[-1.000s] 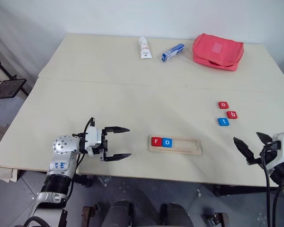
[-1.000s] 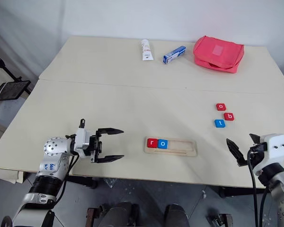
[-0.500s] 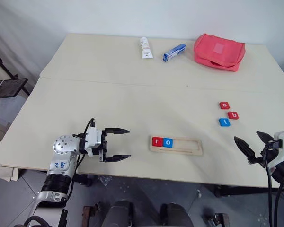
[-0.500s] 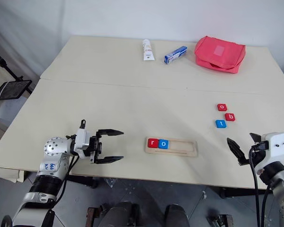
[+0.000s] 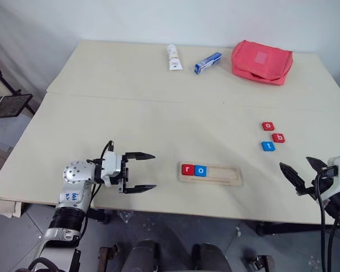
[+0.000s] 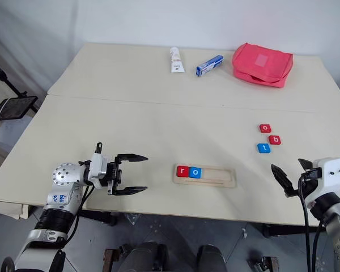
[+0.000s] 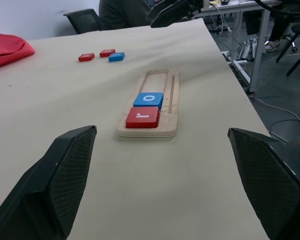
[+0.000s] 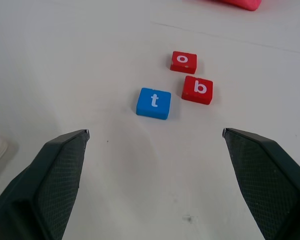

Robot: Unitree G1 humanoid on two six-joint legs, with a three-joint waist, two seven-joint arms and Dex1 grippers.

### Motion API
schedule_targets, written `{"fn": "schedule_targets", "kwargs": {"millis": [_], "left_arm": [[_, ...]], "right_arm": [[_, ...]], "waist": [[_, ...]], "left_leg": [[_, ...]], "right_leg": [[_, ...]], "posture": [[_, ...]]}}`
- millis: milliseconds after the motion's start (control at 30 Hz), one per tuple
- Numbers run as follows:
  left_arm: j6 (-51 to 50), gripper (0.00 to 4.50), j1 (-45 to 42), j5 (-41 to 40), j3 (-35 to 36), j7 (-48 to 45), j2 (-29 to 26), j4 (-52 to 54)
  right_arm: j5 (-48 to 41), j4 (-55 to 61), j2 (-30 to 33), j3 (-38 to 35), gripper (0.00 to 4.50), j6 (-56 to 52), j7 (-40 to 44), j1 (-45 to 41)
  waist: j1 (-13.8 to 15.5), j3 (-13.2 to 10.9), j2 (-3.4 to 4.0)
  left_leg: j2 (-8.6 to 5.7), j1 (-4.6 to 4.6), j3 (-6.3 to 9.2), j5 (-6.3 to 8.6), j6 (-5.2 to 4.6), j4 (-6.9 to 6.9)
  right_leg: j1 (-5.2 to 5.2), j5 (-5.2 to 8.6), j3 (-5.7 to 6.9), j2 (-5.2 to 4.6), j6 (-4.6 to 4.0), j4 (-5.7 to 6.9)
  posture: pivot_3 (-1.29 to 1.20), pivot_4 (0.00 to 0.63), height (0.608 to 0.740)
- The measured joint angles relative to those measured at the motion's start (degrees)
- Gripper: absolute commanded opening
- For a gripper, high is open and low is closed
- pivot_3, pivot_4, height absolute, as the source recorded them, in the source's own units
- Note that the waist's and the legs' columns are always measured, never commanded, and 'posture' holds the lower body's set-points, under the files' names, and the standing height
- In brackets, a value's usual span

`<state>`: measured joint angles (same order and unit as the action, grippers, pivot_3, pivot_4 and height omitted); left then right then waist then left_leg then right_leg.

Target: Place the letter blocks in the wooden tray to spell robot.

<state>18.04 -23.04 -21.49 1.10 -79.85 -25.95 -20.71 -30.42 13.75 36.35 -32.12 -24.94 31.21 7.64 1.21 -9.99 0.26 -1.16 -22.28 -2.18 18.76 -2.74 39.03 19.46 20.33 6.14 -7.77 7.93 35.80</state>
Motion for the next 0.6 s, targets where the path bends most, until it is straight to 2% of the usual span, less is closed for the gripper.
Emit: {"fn": "schedule_targets", "kwargs": {"millis": [267, 400, 600], "left_arm": [[0.00, 4.47, 1.13, -0.57, 0.08, 0.08, -0.93, 2.18], [0.01, 4.47, 2.31, -0.74, 0.09, 0.19, -1.28, 3.37], [-0.01, 4.47, 3.78, -0.75, -0.17, 0.59, -1.35, 4.93]], "right_arm": [[0.26, -11.33, 7.34, 1.91, 4.50, -7.78, -0.73, -12.55], [2.65, -19.33, 9.03, 6.73, 4.50, -9.86, -0.14, -20.26], [7.91, -35.51, 9.08, 13.97, 4.50, -7.16, 1.62, -35.07]], "waist": [[-0.09, 0.00, 0.00], [-0.24, 0.00, 0.00], [-1.14, 0.00, 0.01]], "left_leg": [[0.02, 0.00, -0.02, 0.00, 0.00, 0.00], [0.01, -0.01, -0.03, 0.00, 0.00, 0.00], [0.00, -0.05, 0.03, 0.00, 0.00, -0.01]], "right_leg": [[0.00, 0.00, 0.02, -0.01, 0.00, -0.01], [0.02, 0.00, 0.03, -0.02, 0.00, -0.01], [0.04, 0.00, 0.11, -0.04, 0.00, 0.00]], "posture": [[0.00, 0.150, 0.740], [0.00, 0.150, 0.740], [0.00, 0.150, 0.740]]}}
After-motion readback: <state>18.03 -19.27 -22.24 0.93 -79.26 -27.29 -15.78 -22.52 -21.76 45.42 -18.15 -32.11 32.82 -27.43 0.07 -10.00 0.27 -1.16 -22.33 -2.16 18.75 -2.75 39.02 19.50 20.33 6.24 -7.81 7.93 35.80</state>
